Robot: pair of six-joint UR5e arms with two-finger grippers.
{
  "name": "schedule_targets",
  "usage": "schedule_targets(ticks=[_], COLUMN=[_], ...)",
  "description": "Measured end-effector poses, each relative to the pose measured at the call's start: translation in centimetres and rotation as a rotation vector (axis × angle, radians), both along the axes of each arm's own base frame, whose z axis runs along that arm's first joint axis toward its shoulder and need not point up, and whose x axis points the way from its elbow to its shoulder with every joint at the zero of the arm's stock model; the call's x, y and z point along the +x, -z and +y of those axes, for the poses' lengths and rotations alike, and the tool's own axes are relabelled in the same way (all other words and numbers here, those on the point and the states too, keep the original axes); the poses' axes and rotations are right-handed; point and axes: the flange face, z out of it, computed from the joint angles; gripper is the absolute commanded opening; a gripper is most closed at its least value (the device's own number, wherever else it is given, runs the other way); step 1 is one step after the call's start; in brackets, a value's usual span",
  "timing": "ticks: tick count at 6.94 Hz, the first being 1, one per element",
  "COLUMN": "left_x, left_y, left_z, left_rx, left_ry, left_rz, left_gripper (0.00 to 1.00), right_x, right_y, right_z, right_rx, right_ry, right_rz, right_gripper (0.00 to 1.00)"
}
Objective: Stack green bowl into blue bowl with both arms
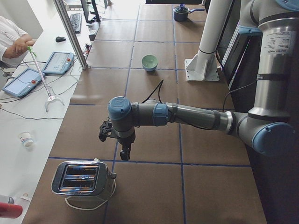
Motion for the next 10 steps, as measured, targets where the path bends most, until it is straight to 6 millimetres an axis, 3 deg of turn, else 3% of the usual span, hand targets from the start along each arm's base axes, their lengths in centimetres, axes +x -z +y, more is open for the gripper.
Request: schedule_targets(ticks=[1,2,10], left_x=[0.0,0.1,0.7], left_y=[0.3,0.3,-0.4], left_z=[1.2,2.2,4.3], left_rx=[-0.008,-0.01,-0.023], left_ry=[-0.011,-0.018,-0.02], left_rz=[0.003,0.008,0.059], left_gripper=[0.99,1.0,1.0], right_x=[-0.4,-0.6,-1.3], right_y=[-0.1,-0.2,0.3], right_z=[-0.1,-0.1,-0.8], right_rx=[-0.002,0.0,0.019], right_ry=[0.007,0.015,0.024], right_rz=[0.003,0.006,-0.017], right_gripper=[1.0,1.0,1.0])
